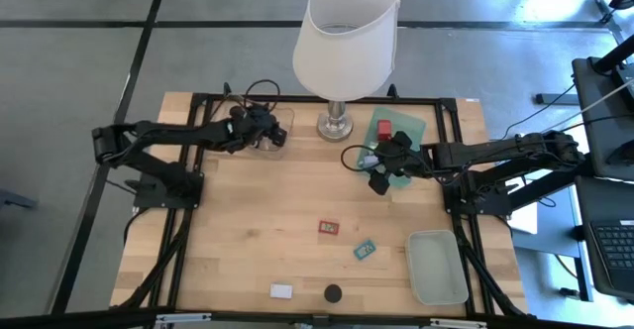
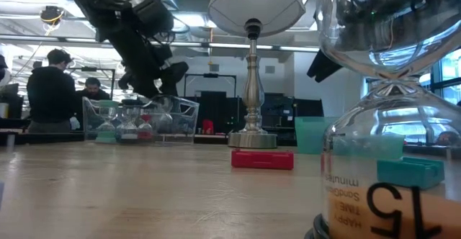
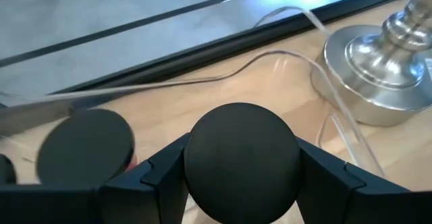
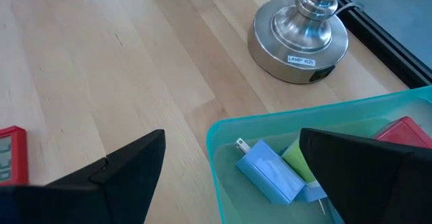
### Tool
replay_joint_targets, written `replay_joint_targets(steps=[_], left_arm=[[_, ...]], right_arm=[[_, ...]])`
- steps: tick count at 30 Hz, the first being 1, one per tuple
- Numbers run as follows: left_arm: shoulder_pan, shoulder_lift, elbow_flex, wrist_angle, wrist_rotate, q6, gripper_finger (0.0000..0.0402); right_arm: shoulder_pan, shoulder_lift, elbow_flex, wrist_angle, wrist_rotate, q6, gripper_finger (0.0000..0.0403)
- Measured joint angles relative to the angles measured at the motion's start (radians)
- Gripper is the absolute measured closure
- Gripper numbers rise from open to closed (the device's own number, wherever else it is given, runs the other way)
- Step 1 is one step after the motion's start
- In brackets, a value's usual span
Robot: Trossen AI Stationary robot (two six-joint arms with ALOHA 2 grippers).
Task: Pick & Place Office items
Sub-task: Put the purple hourglass into the transparent bin
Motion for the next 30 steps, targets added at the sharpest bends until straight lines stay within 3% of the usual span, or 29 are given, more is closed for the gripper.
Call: replay_joint_targets(steps=[8, 30], left_arm=[[0.0, 0.062, 0.0, 0.048, -0.003, -0.004, 0.0191], [0.0, 0.065, 0.0, 0.05, -0.008, -0.042, 0.0173]], right_arm=[[0.0, 0.0, 0.0, 0.007, 0.003, -0.001, 0.0058], [0.0, 0.0, 0.0, 0.008, 0.018, -0.003, 0.0058]])
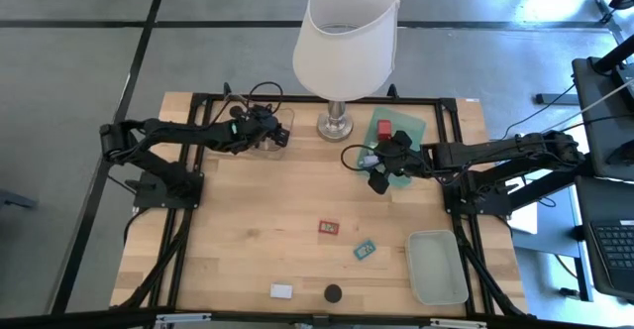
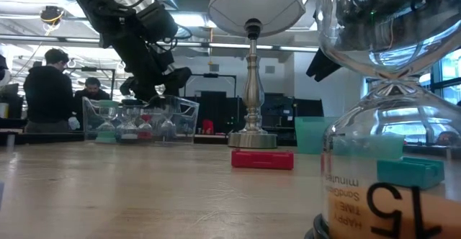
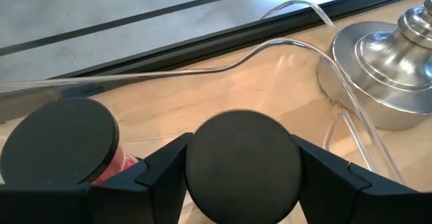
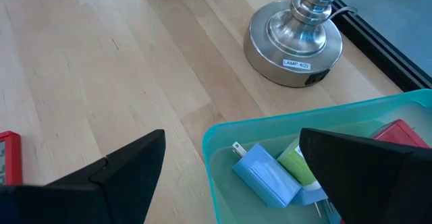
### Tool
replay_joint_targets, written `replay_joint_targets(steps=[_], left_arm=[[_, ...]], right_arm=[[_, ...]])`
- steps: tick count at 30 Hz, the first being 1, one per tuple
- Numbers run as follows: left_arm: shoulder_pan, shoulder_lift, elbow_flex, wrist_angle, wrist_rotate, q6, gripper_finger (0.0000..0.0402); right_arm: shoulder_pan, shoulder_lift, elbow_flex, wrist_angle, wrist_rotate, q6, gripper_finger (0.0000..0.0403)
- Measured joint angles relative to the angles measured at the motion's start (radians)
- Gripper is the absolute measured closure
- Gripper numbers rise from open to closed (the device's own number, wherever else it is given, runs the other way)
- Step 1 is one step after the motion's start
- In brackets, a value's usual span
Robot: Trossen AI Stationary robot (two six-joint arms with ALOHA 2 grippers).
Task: Pick & Place Office items
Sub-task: Put the purple hourglass into the transparent bin, then put the orange hourglass into the transparent bin
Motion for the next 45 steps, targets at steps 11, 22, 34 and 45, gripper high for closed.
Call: replay_joint_targets(steps=[11, 22, 34, 45], left_arm=[[0.0, -0.012, 0.003, 0.003, -0.03, 0.036, 0.0146], [-0.038, -0.164, 0.053, 0.003, 0.201, 0.201, 0.0139], [-0.381, -0.182, 0.054, 0.012, 0.461, 0.306, 0.0139], [-0.669, -0.182, 0.054, 0.01, 0.232, 0.2, 0.0139]], right_arm=[[0.0, 0.0, 0.0, 0.0, 0.0, 0.0, 0.0058], [0.0, 0.0, 0.0, 0.0, 0.0, 0.001, 0.0058], [0.091, 0.0, 0.0, 0.142, -0.005, -0.125, 0.0058], [0.29, 0.011, 0.0, 0.307, -0.453, -0.225, 0.0058]])
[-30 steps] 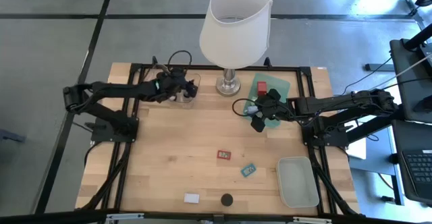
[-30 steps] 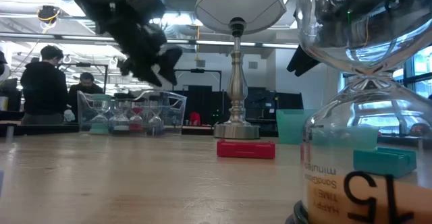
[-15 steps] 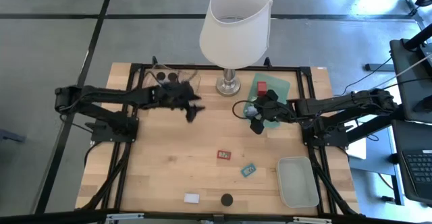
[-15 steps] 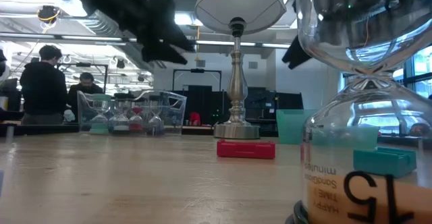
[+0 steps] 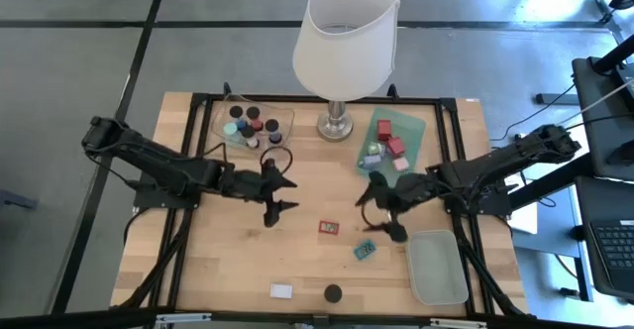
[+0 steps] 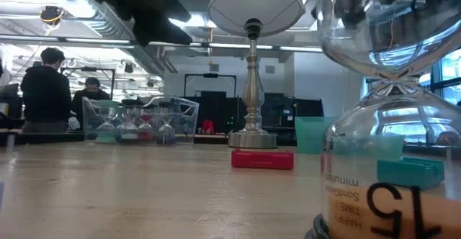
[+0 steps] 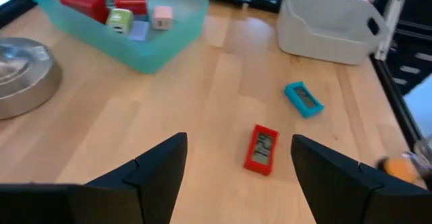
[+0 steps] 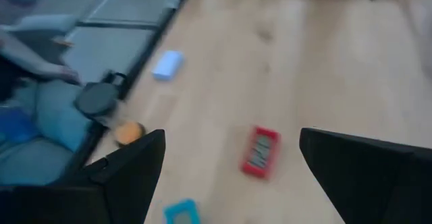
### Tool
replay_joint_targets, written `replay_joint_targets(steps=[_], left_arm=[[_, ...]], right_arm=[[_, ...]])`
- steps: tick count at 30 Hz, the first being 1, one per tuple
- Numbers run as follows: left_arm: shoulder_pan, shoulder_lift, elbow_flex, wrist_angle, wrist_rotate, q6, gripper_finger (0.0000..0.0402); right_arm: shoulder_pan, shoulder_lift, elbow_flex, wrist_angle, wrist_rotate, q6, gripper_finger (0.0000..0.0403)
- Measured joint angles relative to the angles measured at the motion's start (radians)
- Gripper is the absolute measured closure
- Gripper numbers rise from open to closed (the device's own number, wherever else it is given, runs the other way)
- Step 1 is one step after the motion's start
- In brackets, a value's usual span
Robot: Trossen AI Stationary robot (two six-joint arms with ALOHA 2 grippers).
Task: Pick & Place Office items
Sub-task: Put the orange hourglass into the transparent bin
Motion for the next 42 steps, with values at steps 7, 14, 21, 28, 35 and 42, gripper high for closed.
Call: replay_joint_targets(steps=[7, 14, 21, 28, 35, 42], left_arm=[[-0.081, 0.0, 0.0, -0.002, -0.119, -0.003, 0.0139], [-0.106, 0.0, 0.0, -0.003, -0.157, -0.003, 0.0139], [-0.111, 0.0, -0.001, -0.006, -0.157, -0.018, 0.0139], [-0.111, 0.0, -0.001, -0.011, -0.158, -0.032, 0.0139], [-0.112, 0.0, -0.001, -0.011, -0.158, -0.148, 0.0139], [-0.112, 0.0, -0.001, -0.022, -0.158, -0.173, 0.0139]], right_arm=[[0.123, 0.141, 0.0, 0.203, 0.02, -0.164, 0.0058], [0.153, 0.332, 0.0, 0.468, 0.01, -0.329, 0.0058], [0.153, 0.487, 0.0, 0.665, -0.148, -0.254, 0.0058], [0.134, 0.557, 0.0, 0.773, -0.256, -0.133, 0.0058], [0.175, 0.663, 0.089, 0.807, -0.258, -0.075, 0.0058], [0.223, 0.765, 0.185, 0.8, -0.3, -0.075, 0.0058]])
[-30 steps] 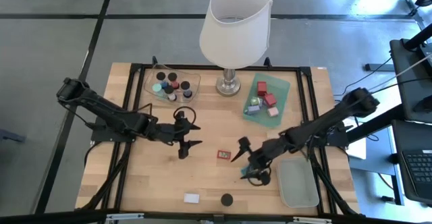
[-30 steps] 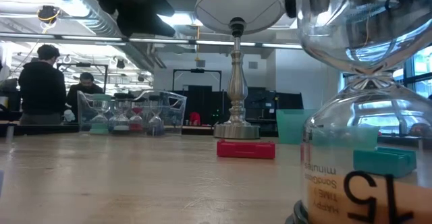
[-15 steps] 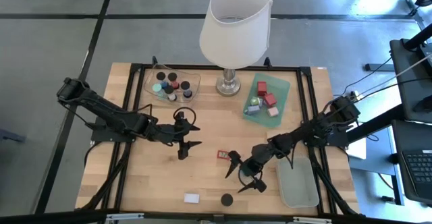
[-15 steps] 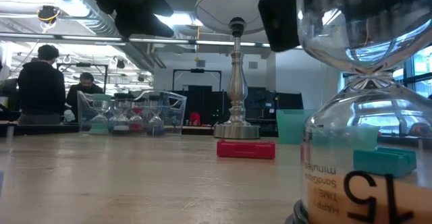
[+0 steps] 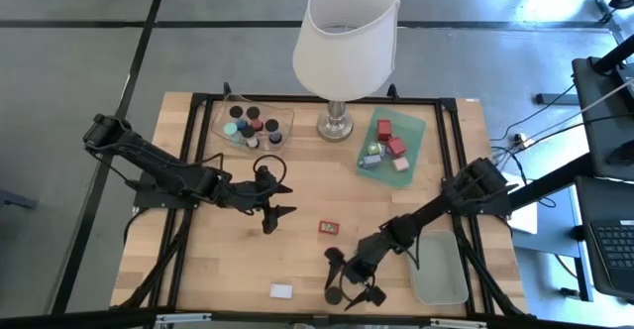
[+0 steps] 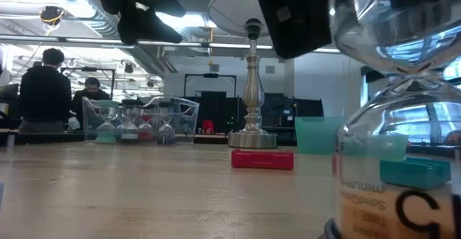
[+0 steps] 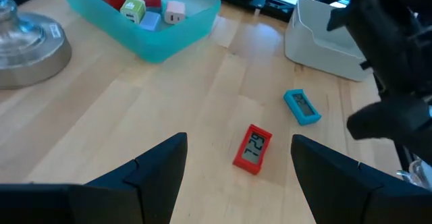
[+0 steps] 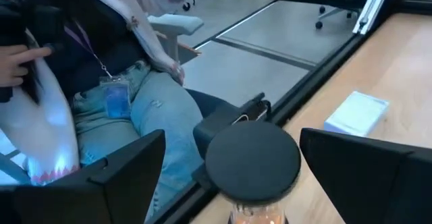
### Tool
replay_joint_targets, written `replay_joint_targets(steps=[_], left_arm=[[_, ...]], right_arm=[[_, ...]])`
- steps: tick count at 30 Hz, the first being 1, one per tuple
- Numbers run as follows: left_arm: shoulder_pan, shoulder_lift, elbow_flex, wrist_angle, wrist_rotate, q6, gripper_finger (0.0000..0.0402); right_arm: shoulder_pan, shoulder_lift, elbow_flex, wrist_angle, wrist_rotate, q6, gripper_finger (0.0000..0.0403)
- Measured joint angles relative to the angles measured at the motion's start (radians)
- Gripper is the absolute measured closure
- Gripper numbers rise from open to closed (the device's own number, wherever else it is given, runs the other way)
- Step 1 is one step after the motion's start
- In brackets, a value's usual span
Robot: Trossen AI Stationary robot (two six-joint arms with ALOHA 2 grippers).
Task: Pick & Place Office items
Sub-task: Put the orange hourglass into the transparent bin
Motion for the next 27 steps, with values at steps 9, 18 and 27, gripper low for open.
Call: replay_joint_targets(steps=[9, 18, 27], left_arm=[[-0.007, 0.0, 0.0, -0.008, -0.007, -0.037, 0.0139], [-0.007, 0.0, 0.0, -0.008, -0.015, -0.037, 0.0139], [-0.007, 0.0, 0.0, -0.008, -0.026, -0.037, 0.0139]], right_arm=[[0.002, 0.023, 0.02, -0.009, 0.058, 0.021, 0.0058], [0.009, 0.023, 0.02, -0.056, 0.078, 0.016, 0.0058], [0.008, 0.023, 0.02, -0.058, 0.109, -0.009, 0.0084]])
